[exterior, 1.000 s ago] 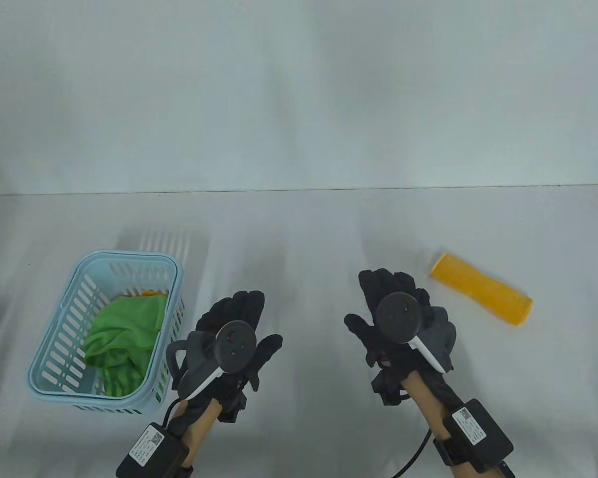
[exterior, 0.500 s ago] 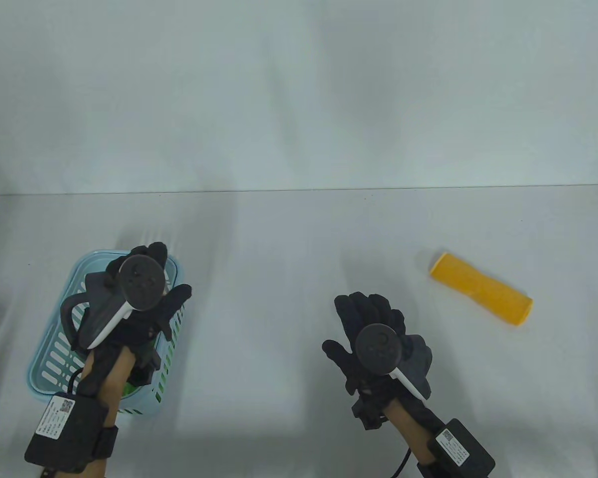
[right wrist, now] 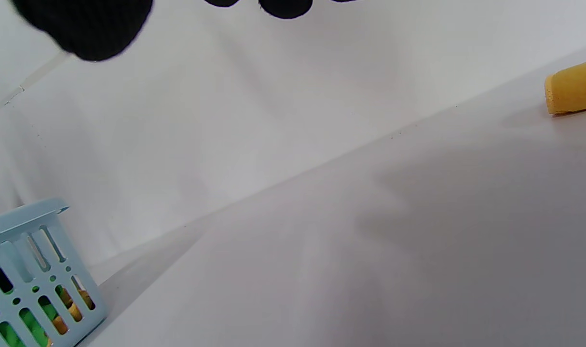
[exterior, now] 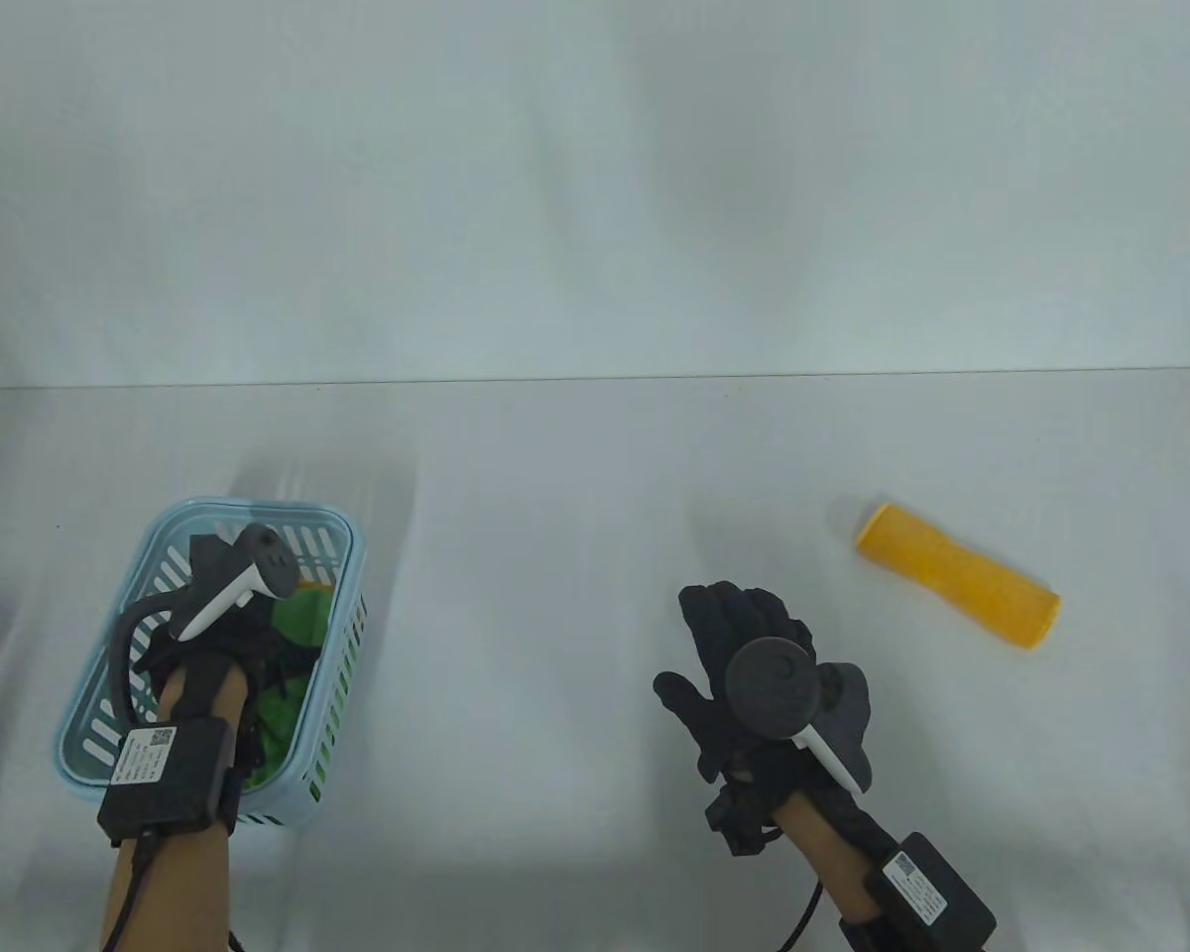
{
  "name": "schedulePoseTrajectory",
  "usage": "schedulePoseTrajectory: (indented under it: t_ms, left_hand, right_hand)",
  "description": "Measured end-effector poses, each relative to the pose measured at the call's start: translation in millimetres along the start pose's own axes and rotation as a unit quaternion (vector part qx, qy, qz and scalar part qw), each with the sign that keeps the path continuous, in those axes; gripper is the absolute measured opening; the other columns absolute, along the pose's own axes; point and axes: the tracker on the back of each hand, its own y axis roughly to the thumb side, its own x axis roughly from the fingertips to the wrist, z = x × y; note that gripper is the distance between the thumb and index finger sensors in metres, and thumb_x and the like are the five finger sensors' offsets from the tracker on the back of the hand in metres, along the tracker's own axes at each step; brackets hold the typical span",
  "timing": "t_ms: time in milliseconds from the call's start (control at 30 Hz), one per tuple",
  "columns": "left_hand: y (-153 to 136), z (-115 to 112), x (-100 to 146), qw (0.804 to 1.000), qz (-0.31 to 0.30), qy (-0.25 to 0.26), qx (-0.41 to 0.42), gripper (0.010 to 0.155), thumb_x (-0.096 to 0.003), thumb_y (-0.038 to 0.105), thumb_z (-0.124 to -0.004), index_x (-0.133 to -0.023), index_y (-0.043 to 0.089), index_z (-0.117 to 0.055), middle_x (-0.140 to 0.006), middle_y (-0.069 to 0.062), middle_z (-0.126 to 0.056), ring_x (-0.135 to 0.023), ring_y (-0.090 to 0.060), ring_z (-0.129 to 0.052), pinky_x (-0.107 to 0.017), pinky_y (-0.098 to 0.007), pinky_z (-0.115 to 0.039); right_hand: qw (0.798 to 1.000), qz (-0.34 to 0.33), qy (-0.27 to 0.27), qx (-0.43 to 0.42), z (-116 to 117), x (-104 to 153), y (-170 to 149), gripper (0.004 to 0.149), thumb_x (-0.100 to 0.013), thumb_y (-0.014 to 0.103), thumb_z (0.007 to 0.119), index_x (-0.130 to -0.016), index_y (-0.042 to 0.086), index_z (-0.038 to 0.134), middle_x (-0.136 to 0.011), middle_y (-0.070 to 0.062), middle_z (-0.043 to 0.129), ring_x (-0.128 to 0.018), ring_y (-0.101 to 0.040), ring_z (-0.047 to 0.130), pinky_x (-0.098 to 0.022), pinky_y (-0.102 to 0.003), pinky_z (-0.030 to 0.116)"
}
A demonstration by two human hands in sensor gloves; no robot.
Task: Roll square towel into towel roll
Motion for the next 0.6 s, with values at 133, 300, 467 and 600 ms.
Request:
schedulePoseTrajectory:
  t_ms: [133, 300, 467, 600]
  left_hand:
    - [6, -13, -9, 1.0, 0.003, -0.022, -0.018, 0.109, -0.0205, 0.069, -0.078, -0.11, 0.031, -0.028, -0.12, -0.002, -0.036, -0.106, -0.043, -0.065, -0.073, -0.061, -0.061]
    - [10, -22, -17, 0.999, 0.011, -0.014, -0.037, 0.107, -0.0257, 0.062, -0.08, -0.109, 0.031, -0.021, -0.119, -0.001, -0.03, -0.103, -0.04, -0.068, -0.072, -0.058, -0.063]
    - [11, -23, -18, 0.999, 0.008, 0.009, -0.035, 0.099, -0.0321, 0.049, -0.084, -0.108, 0.029, -0.023, -0.117, -0.002, -0.035, -0.094, -0.035, -0.077, -0.068, -0.052, -0.069]
    - [11, -20, -18, 0.998, 0.019, 0.037, -0.047, 0.089, -0.0355, 0.038, -0.085, -0.108, 0.029, -0.034, -0.111, -0.002, -0.051, -0.078, -0.024, -0.09, -0.061, -0.045, -0.077]
  right_hand:
    - [1.0, 0.002, 0.003, 0.0, 0, 0, 1, 0.08, -0.031, 0.061, 0.071, -0.099, 0.041, 0.034, -0.111, 0.008, 0.039, -0.108, -0.032, 0.036, -0.075, -0.064, 0.034]
    - [1.0, 0.002, 0.007, 0.005, 1, 0, 1, 0.079, -0.032, 0.061, 0.071, -0.099, 0.041, 0.034, -0.111, 0.008, 0.039, -0.108, -0.032, 0.037, -0.075, -0.064, 0.035]
    - [1.0, 0.007, 0.009, -0.006, 1, 0, 0, 0.078, -0.032, 0.06, 0.071, -0.099, 0.04, 0.035, -0.111, 0.008, 0.04, -0.108, -0.032, 0.038, -0.075, -0.064, 0.035]
    - [1.0, 0.009, 0.008, -0.007, 1, 0, 0, 0.078, -0.033, 0.059, 0.071, -0.099, 0.04, 0.036, -0.111, 0.007, 0.04, -0.108, -0.032, 0.038, -0.075, -0.064, 0.036]
